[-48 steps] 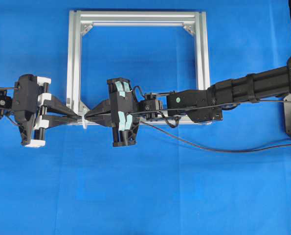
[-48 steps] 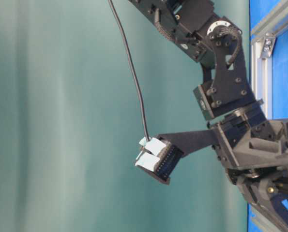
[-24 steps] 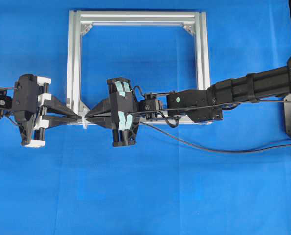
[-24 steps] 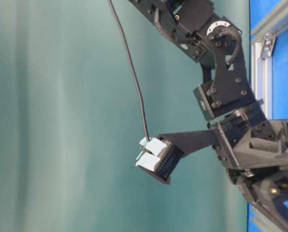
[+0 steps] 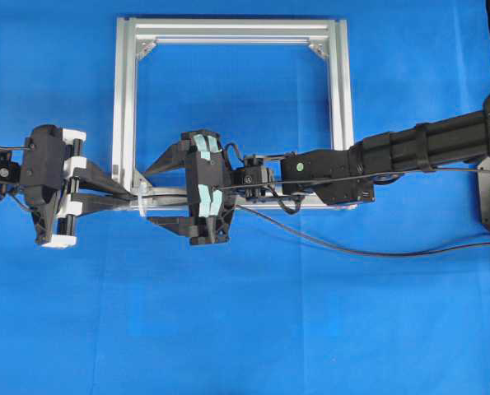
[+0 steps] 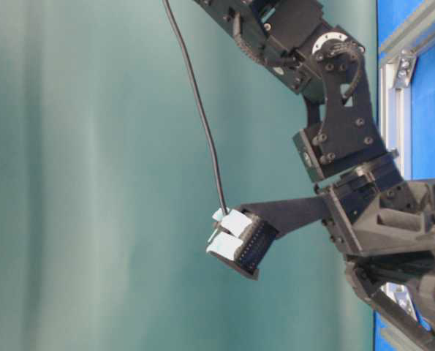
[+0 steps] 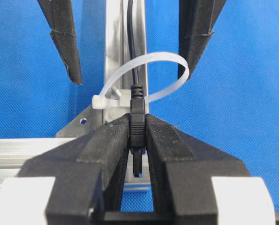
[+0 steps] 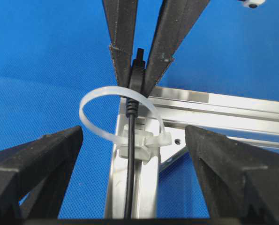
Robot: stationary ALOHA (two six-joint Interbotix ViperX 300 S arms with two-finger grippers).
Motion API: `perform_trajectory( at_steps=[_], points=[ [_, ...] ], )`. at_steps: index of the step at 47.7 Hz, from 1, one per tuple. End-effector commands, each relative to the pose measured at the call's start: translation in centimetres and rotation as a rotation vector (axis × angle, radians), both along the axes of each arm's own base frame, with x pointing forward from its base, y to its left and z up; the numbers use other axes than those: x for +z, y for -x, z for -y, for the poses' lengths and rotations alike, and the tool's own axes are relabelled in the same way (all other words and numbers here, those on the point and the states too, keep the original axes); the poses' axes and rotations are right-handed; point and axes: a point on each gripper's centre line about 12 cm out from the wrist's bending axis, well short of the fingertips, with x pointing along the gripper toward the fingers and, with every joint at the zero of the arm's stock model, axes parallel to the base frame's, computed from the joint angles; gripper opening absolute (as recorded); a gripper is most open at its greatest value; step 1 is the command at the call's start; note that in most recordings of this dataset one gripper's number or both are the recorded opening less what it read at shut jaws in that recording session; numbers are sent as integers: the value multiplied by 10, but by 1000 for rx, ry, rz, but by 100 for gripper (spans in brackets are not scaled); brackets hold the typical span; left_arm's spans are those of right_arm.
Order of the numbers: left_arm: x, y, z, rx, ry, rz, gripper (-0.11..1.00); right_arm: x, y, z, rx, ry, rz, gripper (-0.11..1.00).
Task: Insert the wire through the string loop located on the left side.
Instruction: 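Close the left gripper on the USB plug beyond the loop, then pull the cable leftward through the loop with the left gripper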
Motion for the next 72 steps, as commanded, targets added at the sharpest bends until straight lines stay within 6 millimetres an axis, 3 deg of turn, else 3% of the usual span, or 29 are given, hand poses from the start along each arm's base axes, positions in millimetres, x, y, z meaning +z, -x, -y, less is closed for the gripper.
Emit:
perform_trajectory(
  at_steps=[1, 12, 28, 72],
  points=[
    [4, 1, 0, -2, 4, 9, 8, 15, -3, 2, -6, -4, 35, 94],
    [13, 19, -1, 5, 27, -8, 8, 14, -3, 2, -6, -4, 34, 94],
    [42, 50, -2, -1, 61, 15, 8, 15, -3, 2, -4, -1, 35, 94],
    [133, 117, -15, 52, 103, 95, 8, 15, -3, 6, -12, -1, 32, 94]
  ],
)
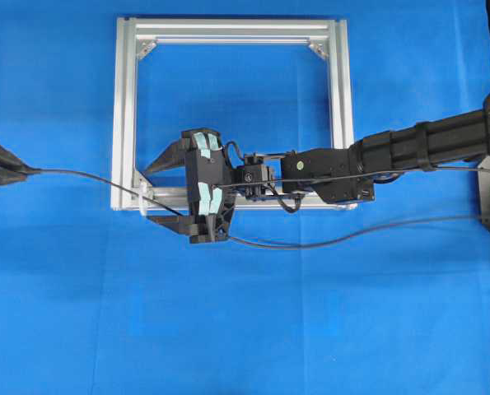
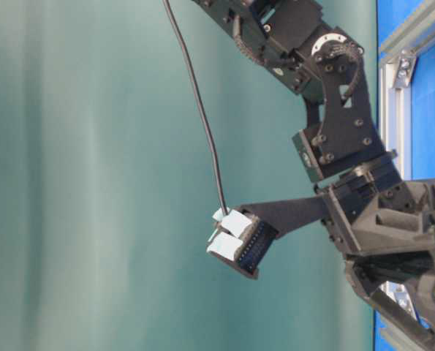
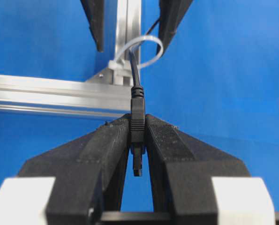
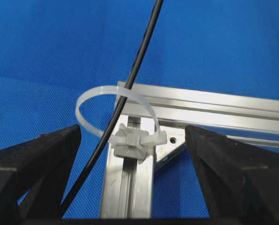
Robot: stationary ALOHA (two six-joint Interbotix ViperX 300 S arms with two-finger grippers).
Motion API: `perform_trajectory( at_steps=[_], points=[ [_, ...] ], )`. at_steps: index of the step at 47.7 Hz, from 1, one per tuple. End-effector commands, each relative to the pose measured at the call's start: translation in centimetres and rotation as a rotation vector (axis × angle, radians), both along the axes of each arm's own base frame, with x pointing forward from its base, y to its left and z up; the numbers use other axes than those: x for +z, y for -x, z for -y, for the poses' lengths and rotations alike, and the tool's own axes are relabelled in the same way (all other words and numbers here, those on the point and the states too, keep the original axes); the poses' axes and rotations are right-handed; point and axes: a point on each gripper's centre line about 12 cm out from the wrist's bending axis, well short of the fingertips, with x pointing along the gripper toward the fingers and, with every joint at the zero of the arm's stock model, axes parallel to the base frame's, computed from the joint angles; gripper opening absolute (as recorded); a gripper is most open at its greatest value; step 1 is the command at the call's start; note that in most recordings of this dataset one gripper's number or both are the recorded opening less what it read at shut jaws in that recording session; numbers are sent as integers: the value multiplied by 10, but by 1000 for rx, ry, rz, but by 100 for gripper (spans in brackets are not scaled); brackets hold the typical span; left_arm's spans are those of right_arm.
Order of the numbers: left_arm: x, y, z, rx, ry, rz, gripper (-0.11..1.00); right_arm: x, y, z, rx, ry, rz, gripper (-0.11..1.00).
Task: Insert the wire through the string loop located on the left side.
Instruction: 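Pull the cable leftward through the loop with the left gripper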
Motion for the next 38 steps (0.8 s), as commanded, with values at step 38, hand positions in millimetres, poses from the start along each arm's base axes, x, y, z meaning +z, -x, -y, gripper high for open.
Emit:
perform_trajectory(
  at_steps=[38],
  points=[
    [16, -3, 3, -18, 7, 65, 8, 16, -3, 7, -12, 1, 40, 94]
  ],
)
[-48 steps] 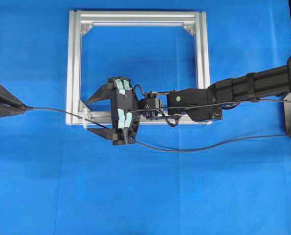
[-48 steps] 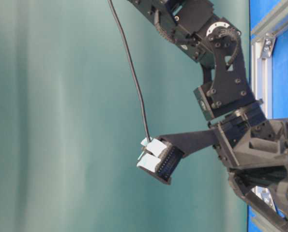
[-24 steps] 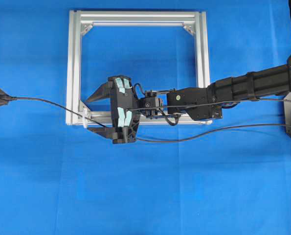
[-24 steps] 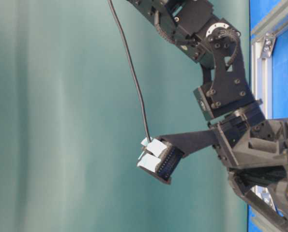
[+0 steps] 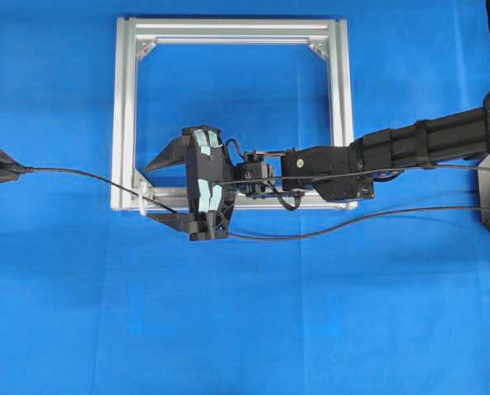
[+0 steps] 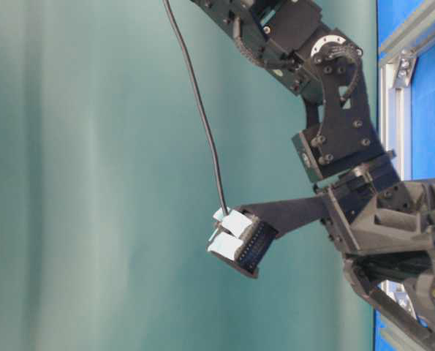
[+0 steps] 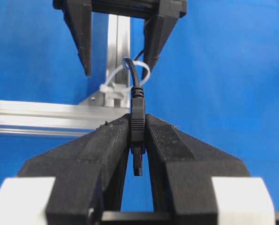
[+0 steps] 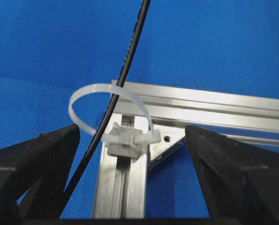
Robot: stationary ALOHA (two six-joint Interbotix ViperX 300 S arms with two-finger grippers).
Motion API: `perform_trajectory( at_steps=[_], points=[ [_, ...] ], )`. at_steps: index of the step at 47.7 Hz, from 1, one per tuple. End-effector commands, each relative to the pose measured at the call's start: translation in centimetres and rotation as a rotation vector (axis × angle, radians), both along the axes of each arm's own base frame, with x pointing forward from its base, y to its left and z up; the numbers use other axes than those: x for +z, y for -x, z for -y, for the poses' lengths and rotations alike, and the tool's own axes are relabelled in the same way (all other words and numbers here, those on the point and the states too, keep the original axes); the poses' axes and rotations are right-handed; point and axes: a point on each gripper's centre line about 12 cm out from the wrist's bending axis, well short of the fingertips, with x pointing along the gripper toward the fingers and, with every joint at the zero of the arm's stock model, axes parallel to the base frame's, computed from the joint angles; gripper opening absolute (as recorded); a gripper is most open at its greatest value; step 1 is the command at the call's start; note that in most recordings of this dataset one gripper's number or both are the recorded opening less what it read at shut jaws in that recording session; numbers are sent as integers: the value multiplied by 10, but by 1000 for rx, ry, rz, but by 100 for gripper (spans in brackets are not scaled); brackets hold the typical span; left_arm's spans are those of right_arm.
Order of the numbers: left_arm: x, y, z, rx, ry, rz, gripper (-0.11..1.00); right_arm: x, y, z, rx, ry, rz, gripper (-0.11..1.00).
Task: Insert the wire through the string loop located on the left side.
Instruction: 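Pull the cable leftward through the loop with the left gripper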
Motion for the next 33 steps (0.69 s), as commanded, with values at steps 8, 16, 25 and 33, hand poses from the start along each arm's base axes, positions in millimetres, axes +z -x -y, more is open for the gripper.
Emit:
perform_trajectory(
  at_steps=[8, 16, 25, 33],
  points=[
    [4, -3, 0, 1, 0, 6, 8, 16, -3, 3, -6, 0, 40, 94],
    [4, -2, 0, 0, 0, 4, 8, 16, -3, 3, -6, 0, 40, 94],
    [2, -2, 0, -1, -2, -5, 36, 16, -3, 3, -6, 0, 40, 94],
    [1, -2, 0, -4, -9, -12, 84, 16, -3, 3, -6, 0, 40, 94]
  ],
)
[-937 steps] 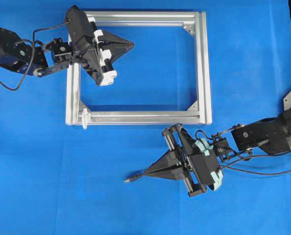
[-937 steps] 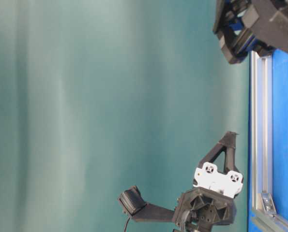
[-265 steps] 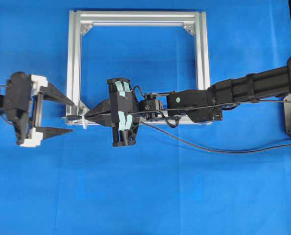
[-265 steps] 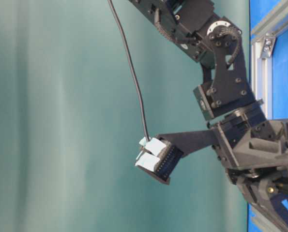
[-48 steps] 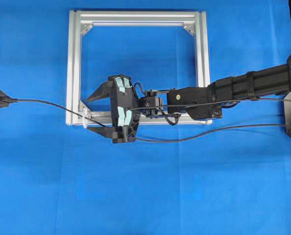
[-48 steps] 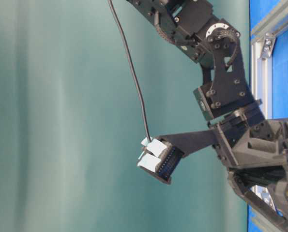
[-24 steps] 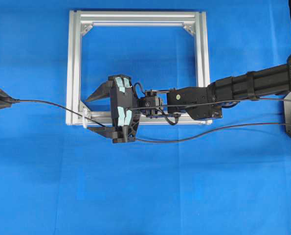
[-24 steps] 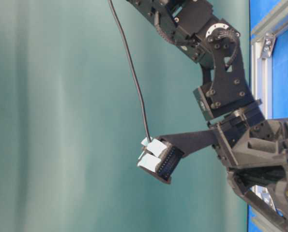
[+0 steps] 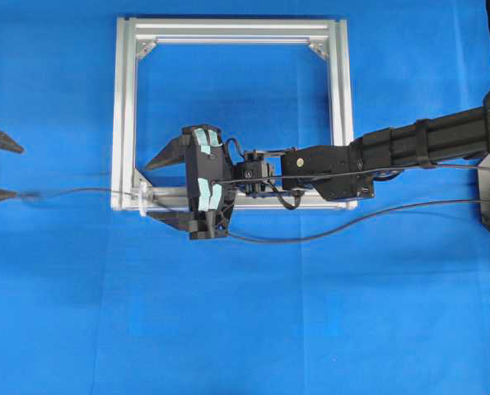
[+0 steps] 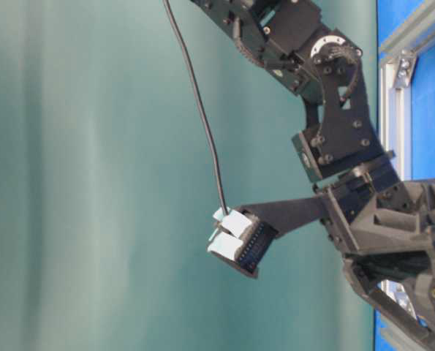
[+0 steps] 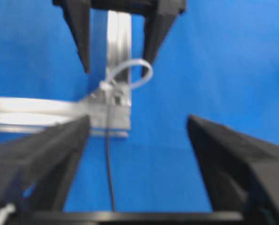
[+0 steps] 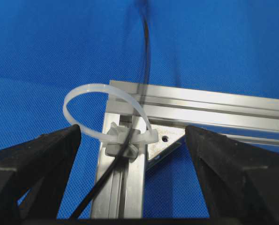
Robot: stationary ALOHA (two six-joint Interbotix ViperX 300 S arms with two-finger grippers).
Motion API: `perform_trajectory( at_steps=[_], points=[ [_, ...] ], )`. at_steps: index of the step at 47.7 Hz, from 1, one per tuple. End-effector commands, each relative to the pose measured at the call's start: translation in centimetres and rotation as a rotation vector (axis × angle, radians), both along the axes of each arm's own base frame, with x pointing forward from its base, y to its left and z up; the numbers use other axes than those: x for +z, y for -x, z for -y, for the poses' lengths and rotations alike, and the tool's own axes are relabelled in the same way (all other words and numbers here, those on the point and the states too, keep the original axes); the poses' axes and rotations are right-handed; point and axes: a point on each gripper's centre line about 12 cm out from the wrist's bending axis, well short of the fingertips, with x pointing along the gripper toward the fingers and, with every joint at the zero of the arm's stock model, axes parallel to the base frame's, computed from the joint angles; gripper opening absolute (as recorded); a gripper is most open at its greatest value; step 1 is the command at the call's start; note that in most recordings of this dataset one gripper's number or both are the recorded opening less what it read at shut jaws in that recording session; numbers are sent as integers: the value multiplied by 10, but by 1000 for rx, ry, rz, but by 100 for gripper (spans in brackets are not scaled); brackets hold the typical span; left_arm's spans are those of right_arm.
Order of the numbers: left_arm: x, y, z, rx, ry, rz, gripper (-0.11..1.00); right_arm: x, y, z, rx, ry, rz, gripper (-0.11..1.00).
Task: Insert the wire through the string loop located on the left side.
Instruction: 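Pull the cable leftward through the loop with the left gripper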
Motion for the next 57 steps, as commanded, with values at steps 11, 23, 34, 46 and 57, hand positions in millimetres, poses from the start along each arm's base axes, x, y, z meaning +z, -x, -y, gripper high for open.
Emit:
perform_trajectory(
  at_steps=[11, 23, 34, 46, 57],
  points=[
    [2, -2, 0, -1, -4, -1, 81, 23, -3, 3, -8, -2, 51, 94],
    [4, -2, 0, 0, 0, 6, 81, 62, 1, 4, -12, 1, 88, 94],
    [4, -2, 0, 0, -1, 9, 81, 97, 8, 5, -16, 1, 103, 94],
    [6, -2, 0, 0, -1, 15, 81, 133, 19, 5, -20, 3, 114, 94],
    [6, -2, 0, 0, -1, 18, 81, 145, 23, 5, -22, 3, 120, 94]
  ],
)
